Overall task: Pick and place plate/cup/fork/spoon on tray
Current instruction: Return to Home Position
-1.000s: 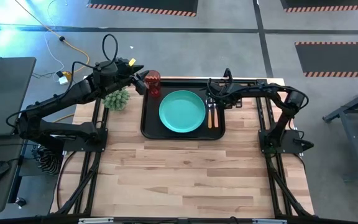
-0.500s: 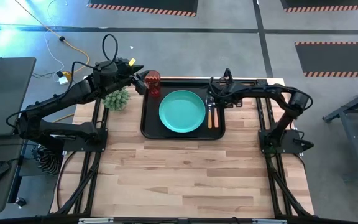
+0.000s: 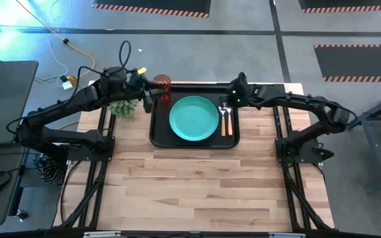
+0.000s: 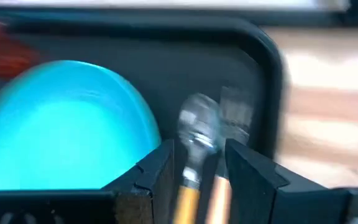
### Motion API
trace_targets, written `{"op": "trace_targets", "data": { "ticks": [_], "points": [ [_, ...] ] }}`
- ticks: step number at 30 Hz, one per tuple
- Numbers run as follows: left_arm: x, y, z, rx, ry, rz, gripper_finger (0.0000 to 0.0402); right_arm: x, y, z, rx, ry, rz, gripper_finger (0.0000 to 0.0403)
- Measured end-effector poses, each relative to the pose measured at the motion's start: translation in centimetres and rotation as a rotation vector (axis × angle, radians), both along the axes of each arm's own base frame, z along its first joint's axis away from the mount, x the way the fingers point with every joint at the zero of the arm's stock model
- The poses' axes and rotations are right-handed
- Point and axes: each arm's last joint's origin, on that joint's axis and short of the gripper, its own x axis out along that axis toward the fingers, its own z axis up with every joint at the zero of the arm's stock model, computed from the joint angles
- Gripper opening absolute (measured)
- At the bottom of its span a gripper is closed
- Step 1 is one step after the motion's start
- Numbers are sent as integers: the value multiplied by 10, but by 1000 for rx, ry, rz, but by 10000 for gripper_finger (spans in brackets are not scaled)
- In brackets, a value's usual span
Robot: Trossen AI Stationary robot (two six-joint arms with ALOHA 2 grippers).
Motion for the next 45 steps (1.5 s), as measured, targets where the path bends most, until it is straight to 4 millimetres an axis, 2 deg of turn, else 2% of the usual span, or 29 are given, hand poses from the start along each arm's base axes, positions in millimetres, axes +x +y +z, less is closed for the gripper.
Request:
{"op": "trace_targets", "data": {
  "ticks": [6,11,17,22,30,35,45],
  "points": [
    [-3,-22,7,-20,-69,-71,156,8,15,45,-245,-210,202,135],
    [-20,-44,-13,-39,-122,-34,156,11,23,69,-421,-314,266,135],
    [-55,-63,-50,-33,-147,12,156,16,25,79,-493,-375,283,135],
    [-84,-76,-70,-39,-269,-52,156,19,25,86,-477,-509,251,135],
    [-115,-83,-108,5,-358,-47,156,23,27,96,-454,-668,213,135],
    [-118,-84,-140,23,-360,-66,156,29,40,99,-424,-737,268,135],
    [-101,-83,-189,29,-255,-108,156,41,76,106,-423,-811,457,135]
  ]
}}
